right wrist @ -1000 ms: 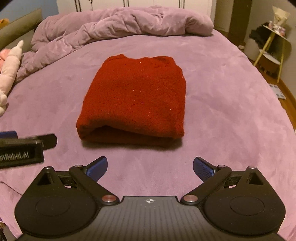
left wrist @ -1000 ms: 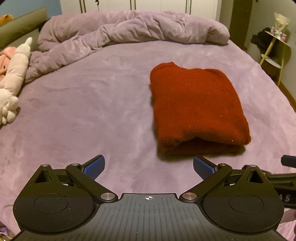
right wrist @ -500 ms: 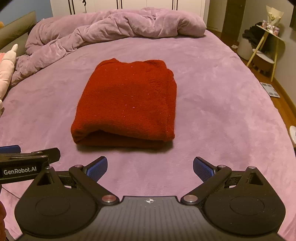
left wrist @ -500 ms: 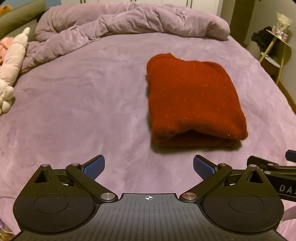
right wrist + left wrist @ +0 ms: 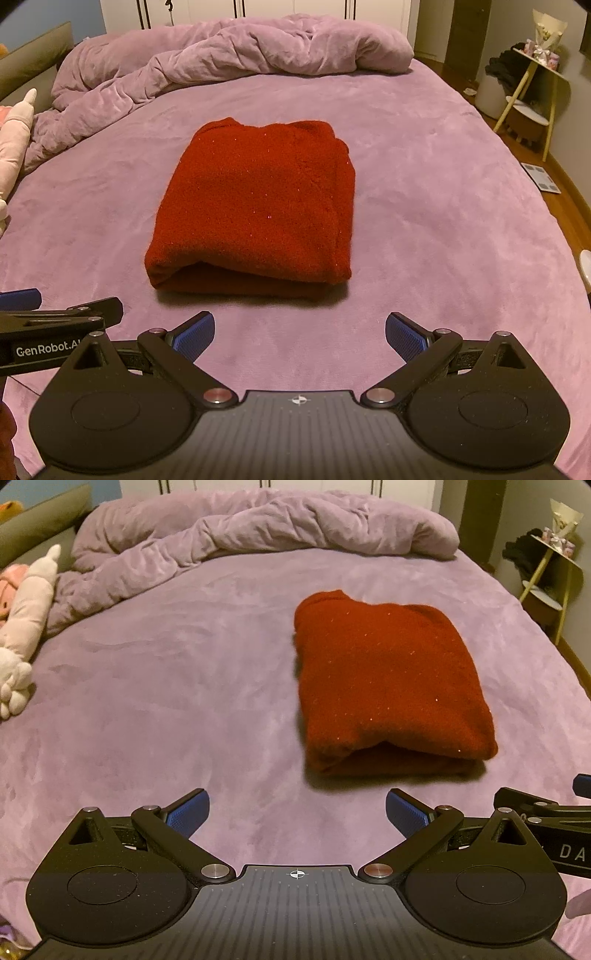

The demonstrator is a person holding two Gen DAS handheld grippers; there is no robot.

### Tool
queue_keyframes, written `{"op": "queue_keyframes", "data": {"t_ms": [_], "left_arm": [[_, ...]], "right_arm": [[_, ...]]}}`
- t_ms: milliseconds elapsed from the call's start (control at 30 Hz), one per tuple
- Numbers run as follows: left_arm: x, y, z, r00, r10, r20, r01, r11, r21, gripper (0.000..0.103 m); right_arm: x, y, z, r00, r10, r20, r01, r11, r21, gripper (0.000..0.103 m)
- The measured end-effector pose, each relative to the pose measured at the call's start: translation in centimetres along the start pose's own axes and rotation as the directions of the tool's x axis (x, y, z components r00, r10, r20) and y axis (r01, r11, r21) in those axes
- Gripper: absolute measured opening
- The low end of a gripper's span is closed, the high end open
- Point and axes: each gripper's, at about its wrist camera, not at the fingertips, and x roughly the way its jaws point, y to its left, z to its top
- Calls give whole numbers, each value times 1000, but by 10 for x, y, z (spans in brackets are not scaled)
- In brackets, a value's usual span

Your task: Fold small clothes

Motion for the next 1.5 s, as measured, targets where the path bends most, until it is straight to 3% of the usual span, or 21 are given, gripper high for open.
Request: {"op": "queue_keyframes", "data": {"t_ms": [1500], "left_arm": [[3,-3,2,1000,19,-3,-19,1000,17,103]], "right_arm": [[1,-1,2,1000,7,6,-7,1000,7,99]]}}
